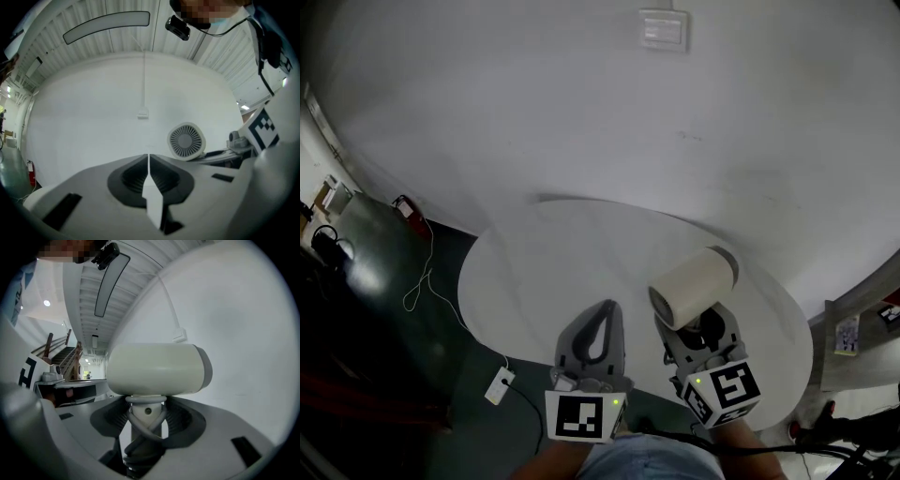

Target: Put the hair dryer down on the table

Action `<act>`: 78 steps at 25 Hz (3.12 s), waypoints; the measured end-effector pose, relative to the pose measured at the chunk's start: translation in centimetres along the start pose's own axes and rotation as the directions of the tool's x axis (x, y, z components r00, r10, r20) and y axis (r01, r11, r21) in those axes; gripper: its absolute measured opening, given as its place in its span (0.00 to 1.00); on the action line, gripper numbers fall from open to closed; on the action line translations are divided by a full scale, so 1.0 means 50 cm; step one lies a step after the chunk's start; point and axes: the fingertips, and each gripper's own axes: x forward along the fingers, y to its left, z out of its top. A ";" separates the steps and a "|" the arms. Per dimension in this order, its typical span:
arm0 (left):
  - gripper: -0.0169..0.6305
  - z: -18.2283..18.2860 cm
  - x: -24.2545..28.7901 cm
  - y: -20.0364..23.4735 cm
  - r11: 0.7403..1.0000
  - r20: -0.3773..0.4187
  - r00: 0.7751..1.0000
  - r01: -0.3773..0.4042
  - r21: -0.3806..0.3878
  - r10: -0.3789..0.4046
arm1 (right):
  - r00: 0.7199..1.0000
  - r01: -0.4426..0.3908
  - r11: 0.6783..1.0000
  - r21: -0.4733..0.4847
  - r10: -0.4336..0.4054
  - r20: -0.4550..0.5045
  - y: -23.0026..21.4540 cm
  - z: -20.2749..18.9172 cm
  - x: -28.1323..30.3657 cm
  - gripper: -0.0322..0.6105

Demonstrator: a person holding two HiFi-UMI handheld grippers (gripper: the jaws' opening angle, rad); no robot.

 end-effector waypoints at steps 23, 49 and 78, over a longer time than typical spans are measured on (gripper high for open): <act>0.05 -0.070 0.333 0.187 0.976 -0.079 0.975 0.203 -0.078 -0.209 | 0.975 0.187 0.982 0.037 -0.180 -0.130 -0.121 -0.045 0.330 0.40; 0.05 -0.296 0.478 0.171 0.971 -0.305 0.923 0.200 -0.135 -0.232 | 0.888 0.204 0.970 0.131 -0.127 -0.442 -0.245 -0.332 0.412 0.40; 0.05 -0.385 0.505 0.231 0.969 -0.370 0.905 0.142 -0.204 -0.211 | 0.682 0.128 0.991 -0.030 -0.110 -0.723 -0.217 -0.481 0.467 0.41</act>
